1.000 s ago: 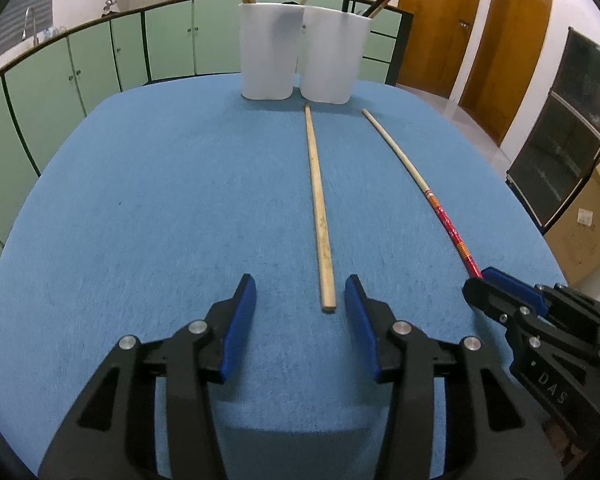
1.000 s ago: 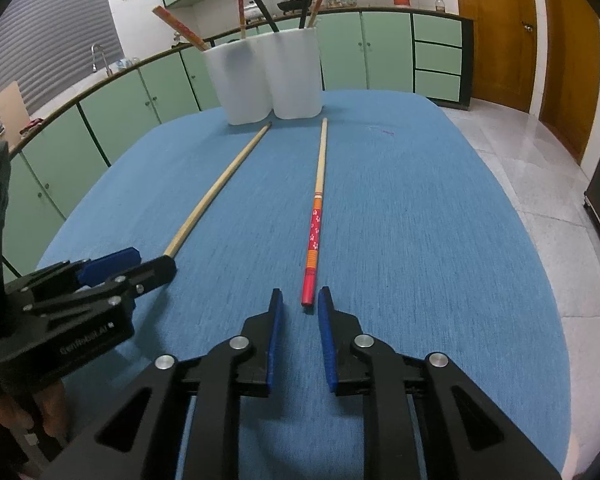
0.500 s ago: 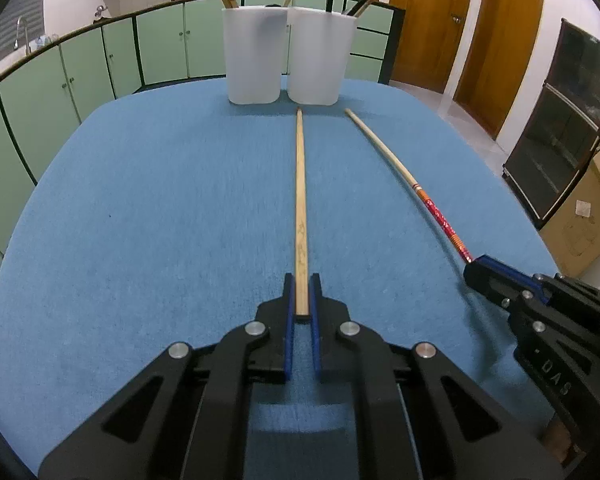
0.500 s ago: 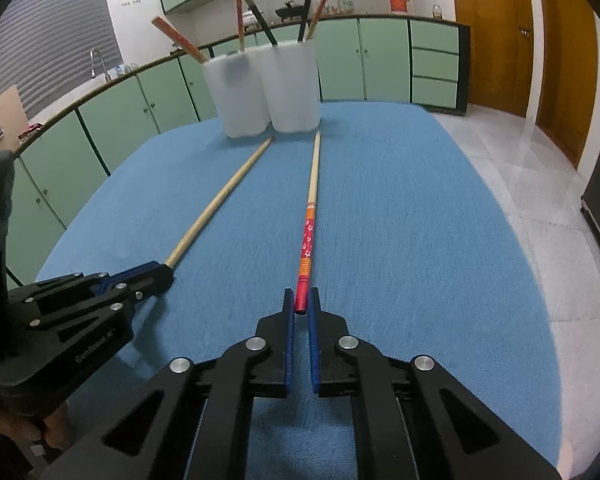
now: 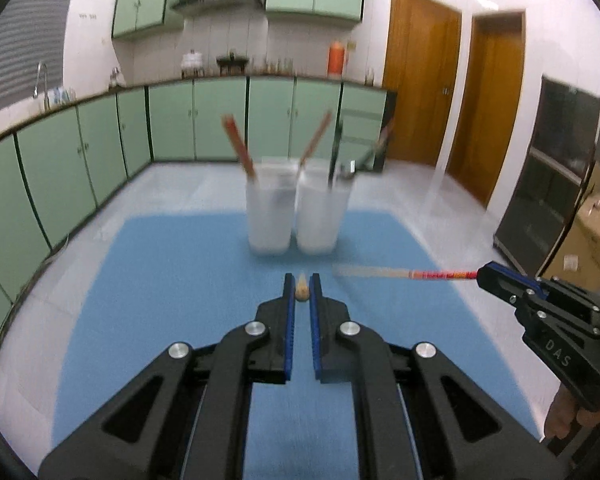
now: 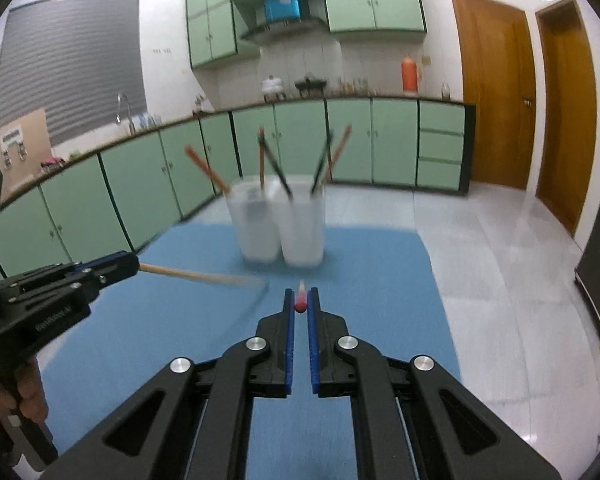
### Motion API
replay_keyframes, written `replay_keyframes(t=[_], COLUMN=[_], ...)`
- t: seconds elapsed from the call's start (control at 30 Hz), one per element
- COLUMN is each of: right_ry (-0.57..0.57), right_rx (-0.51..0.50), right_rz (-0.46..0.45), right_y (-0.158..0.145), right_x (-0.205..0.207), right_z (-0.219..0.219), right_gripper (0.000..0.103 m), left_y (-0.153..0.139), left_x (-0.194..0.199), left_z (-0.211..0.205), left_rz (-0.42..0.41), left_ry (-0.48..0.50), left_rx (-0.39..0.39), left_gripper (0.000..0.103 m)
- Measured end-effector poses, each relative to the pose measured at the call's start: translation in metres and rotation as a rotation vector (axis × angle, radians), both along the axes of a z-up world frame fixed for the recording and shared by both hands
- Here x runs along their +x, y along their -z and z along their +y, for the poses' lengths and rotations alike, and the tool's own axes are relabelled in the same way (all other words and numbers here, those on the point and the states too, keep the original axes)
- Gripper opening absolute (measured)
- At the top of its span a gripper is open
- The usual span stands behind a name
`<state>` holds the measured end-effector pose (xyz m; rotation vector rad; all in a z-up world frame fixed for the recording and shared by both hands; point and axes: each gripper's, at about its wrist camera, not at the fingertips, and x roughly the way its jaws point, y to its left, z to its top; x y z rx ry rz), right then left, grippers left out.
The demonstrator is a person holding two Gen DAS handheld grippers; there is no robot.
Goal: Organize utensils
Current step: 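Lift both chopsticks upright into the white holder and open both tools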
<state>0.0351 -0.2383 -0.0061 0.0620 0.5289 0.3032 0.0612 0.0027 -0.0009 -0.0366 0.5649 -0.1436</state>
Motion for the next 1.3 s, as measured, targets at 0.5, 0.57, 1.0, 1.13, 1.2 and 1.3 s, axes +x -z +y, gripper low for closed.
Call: replay_keyframes(t=[0.5, 0.57, 1.0, 1.13, 1.2, 1.3], right_ry=[-0.141, -0.154, -0.103, -0.086, -0.083, -0.098], right_rx=[0.082, 0.085, 0.047, 0.029, 0.015, 0.014], right_rz=[-0.072, -0.091, -0.262, -0.203, -0.166, -0.115], right_y=[-0.091, -0.104, -0.195, -0.173, -0.155, -0.131], right_x=[0.068, 0.074, 0.155, 0.192, 0.204, 0.216], right_z=[-0.007, -0.007, 0.006, 0.018, 0.024, 0.031], right_gripper=[0.005, 0.005, 0.005, 0.005, 0.005, 0.005], left_y=[-0.080, -0.092, -0.183, -0.170, -0.160, -0.134], left_x=[0.042, 0.044, 0.104, 0.143, 0.158, 0.180], left_z=[0.011, 0.015, -0.005, -0.021, -0.023, -0.027], left_rz=[-0.138, -0.169, -0.418, -0.396, -0.368, -0.308], left_ry=[0.041, 0.046, -0.001, -0.001, -0.006, -0.008], left_rx=[-0.087, -0.089, -0.012, 0.023, 0.038, 0.069], left_gripper=[0.006, 0.006, 0.006, 0.006, 0.006, 0.006])
